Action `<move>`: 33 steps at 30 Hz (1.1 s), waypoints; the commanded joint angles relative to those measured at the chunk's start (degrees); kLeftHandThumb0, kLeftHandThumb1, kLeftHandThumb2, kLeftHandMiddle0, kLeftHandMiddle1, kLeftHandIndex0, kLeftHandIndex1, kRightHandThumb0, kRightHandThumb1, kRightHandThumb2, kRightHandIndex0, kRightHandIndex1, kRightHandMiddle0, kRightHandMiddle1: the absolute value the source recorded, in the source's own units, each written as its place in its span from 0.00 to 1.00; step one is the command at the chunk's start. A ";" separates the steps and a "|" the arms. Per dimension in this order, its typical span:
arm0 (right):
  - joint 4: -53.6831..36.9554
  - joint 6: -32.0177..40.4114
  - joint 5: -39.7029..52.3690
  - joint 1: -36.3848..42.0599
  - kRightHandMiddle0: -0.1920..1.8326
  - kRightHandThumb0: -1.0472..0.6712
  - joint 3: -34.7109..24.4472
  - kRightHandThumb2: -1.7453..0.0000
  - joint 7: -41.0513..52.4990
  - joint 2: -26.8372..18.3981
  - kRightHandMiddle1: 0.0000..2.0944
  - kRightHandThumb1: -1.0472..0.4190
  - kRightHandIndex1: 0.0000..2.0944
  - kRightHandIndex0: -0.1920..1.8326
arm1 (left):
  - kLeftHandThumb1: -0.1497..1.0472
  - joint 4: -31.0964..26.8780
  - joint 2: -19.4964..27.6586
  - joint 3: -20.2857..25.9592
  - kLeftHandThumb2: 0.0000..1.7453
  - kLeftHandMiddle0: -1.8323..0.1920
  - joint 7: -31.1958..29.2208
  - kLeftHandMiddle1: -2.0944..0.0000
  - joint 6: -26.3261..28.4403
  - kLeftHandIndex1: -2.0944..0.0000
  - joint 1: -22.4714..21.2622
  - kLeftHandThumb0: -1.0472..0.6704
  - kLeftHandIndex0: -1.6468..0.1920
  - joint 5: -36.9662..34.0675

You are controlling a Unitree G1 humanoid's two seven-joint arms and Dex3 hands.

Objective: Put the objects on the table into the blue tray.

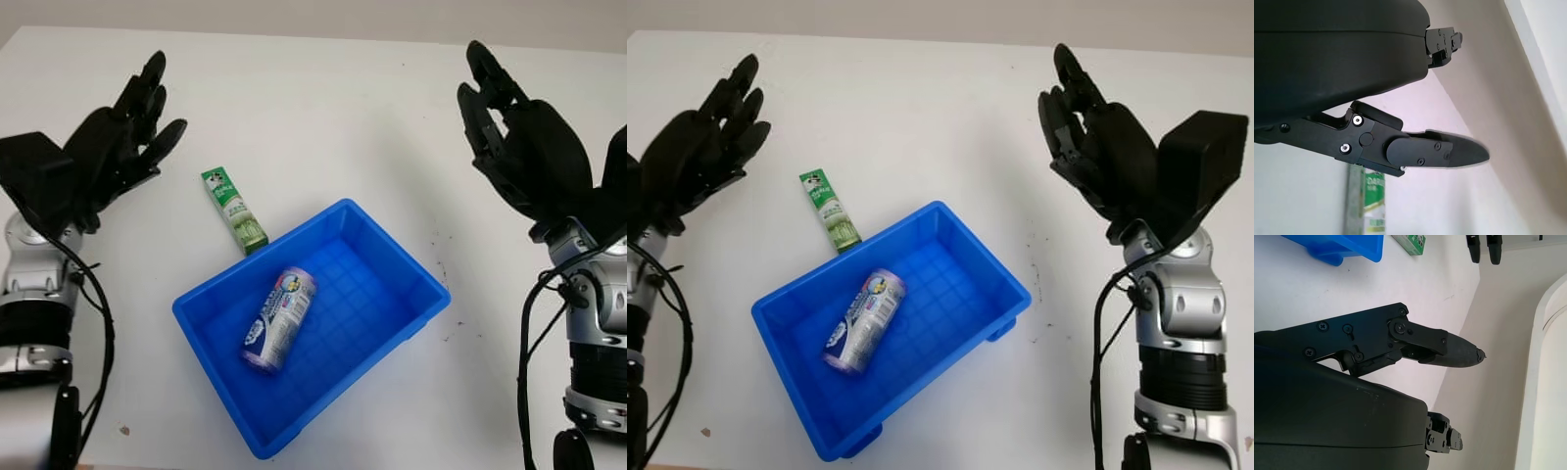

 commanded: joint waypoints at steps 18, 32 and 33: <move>-2.32 2.06 0.72 1.58 0.00 0.29 -0.15 0.64 -2.31 1.60 0.01 0.00 0.02 0.01 | 0.83 10.32 9.54 -30.84 0.02 0.95 20.33 0.97 -31.43 0.97 -18.99 0.38 0.92 47.55; -2.84 2.05 2.51 2.41 0.00 0.30 -0.68 0.63 -2.29 2.30 0.00 0.00 0.00 0.00 | 0.89 14.89 6.82 -41.22 0.04 0.85 36.84 0.95 -34.12 0.95 -21.88 0.41 0.84 58.85; -3.00 2.16 2.37 2.46 0.00 0.30 -0.65 0.63 -2.53 2.33 0.00 0.00 0.00 0.00 | 0.92 15.78 6.34 -41.24 0.04 0.80 39.00 0.86 -35.01 0.90 -21.74 0.41 0.79 58.48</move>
